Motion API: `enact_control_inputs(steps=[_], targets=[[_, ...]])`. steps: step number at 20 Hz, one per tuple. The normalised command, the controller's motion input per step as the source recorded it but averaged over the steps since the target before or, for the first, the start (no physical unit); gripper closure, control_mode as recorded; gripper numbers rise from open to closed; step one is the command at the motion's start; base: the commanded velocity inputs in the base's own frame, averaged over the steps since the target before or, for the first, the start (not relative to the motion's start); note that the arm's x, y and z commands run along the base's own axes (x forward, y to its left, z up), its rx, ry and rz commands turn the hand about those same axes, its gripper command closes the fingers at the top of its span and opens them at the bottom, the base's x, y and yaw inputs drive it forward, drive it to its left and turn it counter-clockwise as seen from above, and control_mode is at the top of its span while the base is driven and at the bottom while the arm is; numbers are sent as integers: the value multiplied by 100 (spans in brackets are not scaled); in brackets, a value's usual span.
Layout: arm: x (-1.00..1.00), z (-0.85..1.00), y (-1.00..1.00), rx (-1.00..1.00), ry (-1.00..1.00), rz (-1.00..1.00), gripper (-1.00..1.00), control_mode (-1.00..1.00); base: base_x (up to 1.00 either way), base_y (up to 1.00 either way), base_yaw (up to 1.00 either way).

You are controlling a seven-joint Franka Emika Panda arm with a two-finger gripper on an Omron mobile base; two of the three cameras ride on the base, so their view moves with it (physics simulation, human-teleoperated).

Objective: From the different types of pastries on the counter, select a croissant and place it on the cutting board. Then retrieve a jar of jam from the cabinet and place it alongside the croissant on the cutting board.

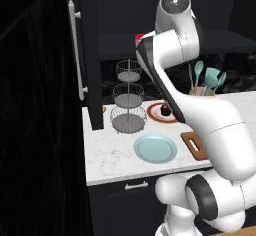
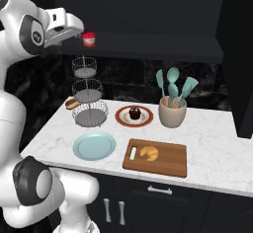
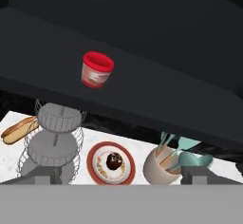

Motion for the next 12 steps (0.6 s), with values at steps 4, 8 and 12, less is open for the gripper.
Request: enact_control_inputs(steps=[4, 8, 12], targets=[[29, 21, 30, 1, 0, -5, -100, -100, 0, 0, 0], [58, -29, 13, 8, 1, -1, -100, -100, 0, 0, 0], [69, -12, 0, 7, -1, -3, -100, -100, 0, 0, 0]])
